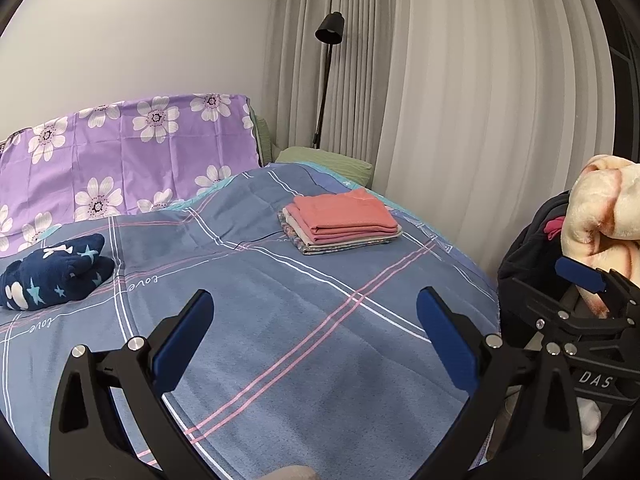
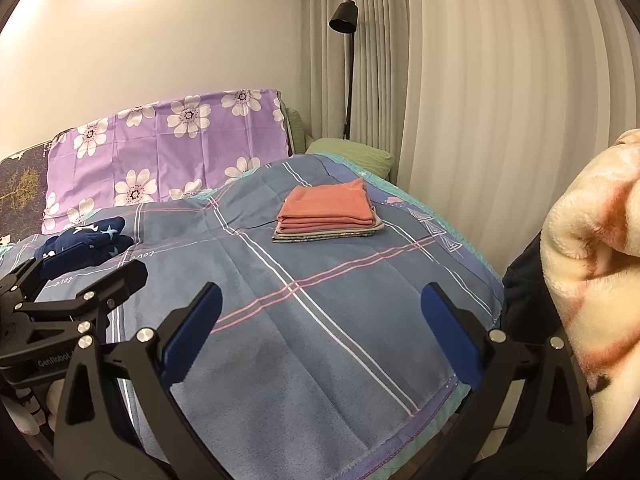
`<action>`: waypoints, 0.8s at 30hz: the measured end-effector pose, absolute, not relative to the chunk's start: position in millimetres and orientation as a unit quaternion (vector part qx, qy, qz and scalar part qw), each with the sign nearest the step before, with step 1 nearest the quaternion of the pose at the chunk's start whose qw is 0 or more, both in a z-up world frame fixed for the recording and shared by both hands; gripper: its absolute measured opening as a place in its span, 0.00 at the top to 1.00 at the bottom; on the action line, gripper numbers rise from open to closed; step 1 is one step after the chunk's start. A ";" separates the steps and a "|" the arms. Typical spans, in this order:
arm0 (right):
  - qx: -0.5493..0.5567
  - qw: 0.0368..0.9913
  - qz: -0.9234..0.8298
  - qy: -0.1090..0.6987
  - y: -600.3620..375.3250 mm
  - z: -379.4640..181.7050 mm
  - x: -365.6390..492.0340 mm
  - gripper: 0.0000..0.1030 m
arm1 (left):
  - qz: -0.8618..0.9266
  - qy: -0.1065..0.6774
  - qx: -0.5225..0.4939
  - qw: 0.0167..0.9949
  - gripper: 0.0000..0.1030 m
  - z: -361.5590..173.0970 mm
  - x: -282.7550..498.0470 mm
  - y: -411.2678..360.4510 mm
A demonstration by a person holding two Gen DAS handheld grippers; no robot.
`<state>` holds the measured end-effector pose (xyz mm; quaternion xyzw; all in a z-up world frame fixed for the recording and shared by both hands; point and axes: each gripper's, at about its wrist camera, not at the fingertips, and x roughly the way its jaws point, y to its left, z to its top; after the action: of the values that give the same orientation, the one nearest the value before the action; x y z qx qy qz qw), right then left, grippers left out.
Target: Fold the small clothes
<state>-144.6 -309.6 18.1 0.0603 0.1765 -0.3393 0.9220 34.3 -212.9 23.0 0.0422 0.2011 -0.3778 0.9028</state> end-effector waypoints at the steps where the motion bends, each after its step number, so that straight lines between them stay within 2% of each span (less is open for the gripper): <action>1: 0.060 0.922 -0.340 0.176 -309.5 18.3 -144.5 0.02 | -0.374 0.200 0.045 0.905 0.01 23.2 33.9 -213.2; 24: 0.058 0.920 -0.351 0.166 -307.0 20.2 -150.9 0.02 | -0.367 0.198 0.050 0.907 0.01 26.3 34.9 -209.3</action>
<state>-150.9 -307.0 20.2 0.0584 0.1664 -0.3506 0.9198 34.9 -209.3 26.3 0.0505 0.1985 -0.3674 0.9072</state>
